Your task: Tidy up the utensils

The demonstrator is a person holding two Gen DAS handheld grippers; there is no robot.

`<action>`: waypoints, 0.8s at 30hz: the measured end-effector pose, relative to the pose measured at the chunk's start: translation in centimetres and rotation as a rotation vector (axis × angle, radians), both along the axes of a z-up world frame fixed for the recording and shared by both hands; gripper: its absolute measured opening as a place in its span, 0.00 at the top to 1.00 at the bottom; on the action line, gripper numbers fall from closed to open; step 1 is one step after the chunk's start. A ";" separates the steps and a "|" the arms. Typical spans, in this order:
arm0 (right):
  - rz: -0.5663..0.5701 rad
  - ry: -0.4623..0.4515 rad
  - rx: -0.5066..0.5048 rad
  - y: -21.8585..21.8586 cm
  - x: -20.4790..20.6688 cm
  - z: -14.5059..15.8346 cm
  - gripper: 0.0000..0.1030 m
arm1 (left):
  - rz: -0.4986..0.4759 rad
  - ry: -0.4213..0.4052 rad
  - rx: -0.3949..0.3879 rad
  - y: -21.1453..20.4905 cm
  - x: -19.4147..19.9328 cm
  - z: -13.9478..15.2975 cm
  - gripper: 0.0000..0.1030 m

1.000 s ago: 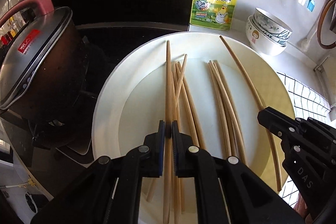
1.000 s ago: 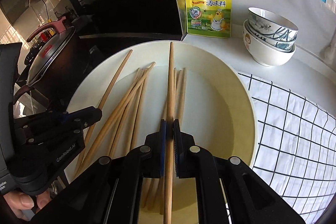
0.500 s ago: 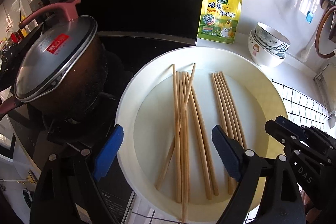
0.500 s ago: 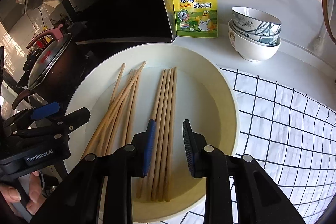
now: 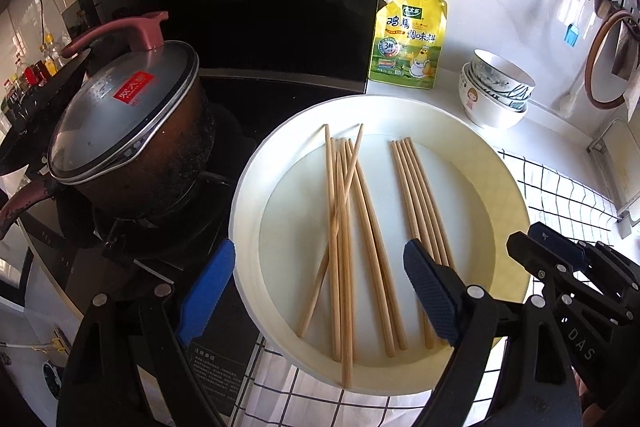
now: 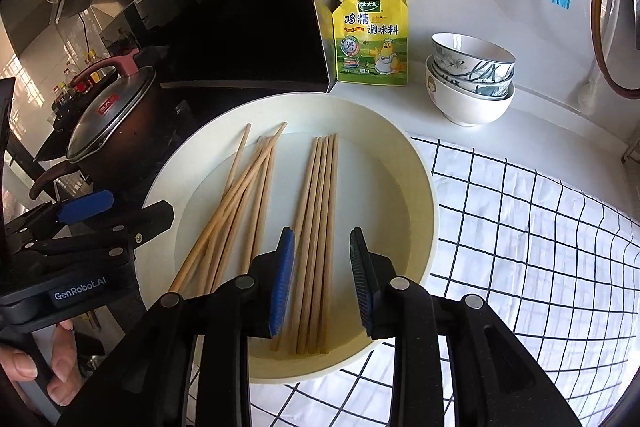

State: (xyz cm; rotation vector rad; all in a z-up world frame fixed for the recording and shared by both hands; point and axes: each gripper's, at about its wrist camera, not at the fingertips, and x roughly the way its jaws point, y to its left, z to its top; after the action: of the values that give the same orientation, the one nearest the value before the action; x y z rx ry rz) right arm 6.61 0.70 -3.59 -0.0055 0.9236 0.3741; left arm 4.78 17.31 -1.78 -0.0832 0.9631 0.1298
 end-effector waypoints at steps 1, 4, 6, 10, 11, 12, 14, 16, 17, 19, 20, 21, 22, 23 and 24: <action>-0.002 -0.002 -0.003 0.0 -0.1 0.1 0.72 | 0.000 -0.002 -0.002 0.0 -0.1 0.1 0.18; -0.006 -0.009 -0.006 0.0 -0.5 0.5 0.71 | 0.000 -0.009 -0.003 -0.2 -0.4 0.3 0.18; -0.007 -0.015 -0.009 -0.1 -0.7 0.7 0.68 | 0.001 -0.011 -0.006 -0.3 -0.6 0.5 0.18; -0.011 -0.023 -0.013 -0.1 -1.0 1.0 0.65 | -0.001 -0.013 -0.009 -0.3 -0.7 0.7 0.18; -0.012 -0.023 -0.014 -0.2 -1.1 1.1 0.65 | -0.002 -0.013 -0.009 -0.2 -0.7 0.7 0.18; -0.014 -0.024 -0.014 -0.2 -1.1 1.1 0.64 | -0.003 -0.014 -0.010 -0.3 -0.8 0.7 0.18; -0.015 -0.024 -0.015 -0.3 -1.2 1.2 0.64 | -0.003 -0.014 -0.009 -0.3 -0.8 0.8 0.18; -0.016 -0.026 -0.017 -0.3 -1.3 1.2 0.64 | -0.004 -0.016 -0.009 -0.3 -0.8 0.8 0.18; -0.017 -0.027 -0.018 -0.3 -1.3 1.3 0.63 | -0.002 -0.016 -0.008 -0.4 -0.9 0.8 0.18; -0.016 -0.027 -0.019 -0.4 -1.3 1.3 0.63 | -0.002 -0.017 -0.008 -0.4 -1.0 0.9 0.18; -0.017 -0.028 -0.019 -0.4 -1.3 1.3 0.62 | -0.002 -0.017 -0.007 -0.4 -1.0 1.0 0.18; -0.018 -0.028 -0.019 -0.4 -1.3 1.3 0.61 | -0.002 -0.018 -0.005 -0.4 -1.0 1.0 0.18; -0.019 -0.028 -0.020 -0.5 -1.4 1.4 0.60 | -0.002 -0.018 -0.004 -0.4 -1.0 1.0 0.18; -0.020 -0.029 -0.020 -0.5 -1.4 1.4 0.59 | -0.002 -0.018 -0.003 -0.4 -1.0 1.0 0.18; -0.020 -0.028 -0.019 -0.5 -1.3 1.4 0.58 | -0.001 -0.017 -0.003 -0.4 -1.0 1.0 0.18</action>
State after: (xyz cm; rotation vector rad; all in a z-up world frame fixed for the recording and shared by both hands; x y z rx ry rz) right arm 5.26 0.20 -2.20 -0.0189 0.8994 0.3460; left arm 3.75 16.88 -0.76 -0.0863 0.9462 0.1265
